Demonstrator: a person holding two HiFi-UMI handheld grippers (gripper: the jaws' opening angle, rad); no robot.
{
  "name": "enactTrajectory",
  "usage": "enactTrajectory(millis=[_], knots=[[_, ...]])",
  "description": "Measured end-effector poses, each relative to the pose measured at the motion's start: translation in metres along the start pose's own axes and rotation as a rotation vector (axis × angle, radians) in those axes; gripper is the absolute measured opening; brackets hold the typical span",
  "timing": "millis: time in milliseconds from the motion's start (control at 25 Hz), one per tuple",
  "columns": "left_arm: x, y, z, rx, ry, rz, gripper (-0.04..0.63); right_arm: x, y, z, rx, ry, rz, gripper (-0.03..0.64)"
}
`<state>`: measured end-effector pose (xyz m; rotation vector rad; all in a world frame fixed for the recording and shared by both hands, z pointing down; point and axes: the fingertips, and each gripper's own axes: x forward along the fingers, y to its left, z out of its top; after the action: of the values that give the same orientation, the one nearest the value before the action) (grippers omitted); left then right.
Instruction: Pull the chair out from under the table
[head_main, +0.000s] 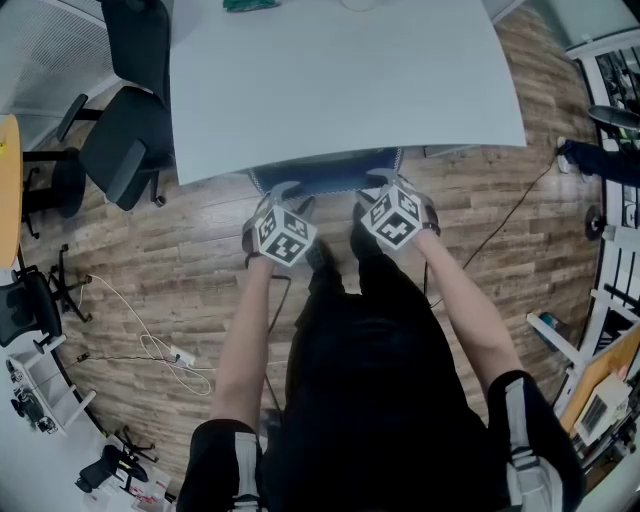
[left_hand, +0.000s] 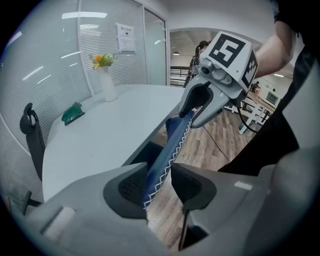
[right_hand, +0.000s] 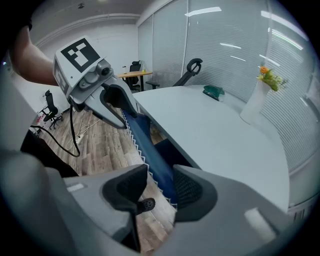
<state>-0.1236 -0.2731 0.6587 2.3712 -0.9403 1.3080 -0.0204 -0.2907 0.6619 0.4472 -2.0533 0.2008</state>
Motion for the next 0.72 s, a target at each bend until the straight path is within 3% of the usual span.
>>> enactTrajectory(millis=[720], knots=[[-0.008, -0.015, -0.014, 0.023, 0.015, 0.001, 0.146, -0.002, 0.023, -0.008, 0.017, 0.040, -0.003, 0.160]])
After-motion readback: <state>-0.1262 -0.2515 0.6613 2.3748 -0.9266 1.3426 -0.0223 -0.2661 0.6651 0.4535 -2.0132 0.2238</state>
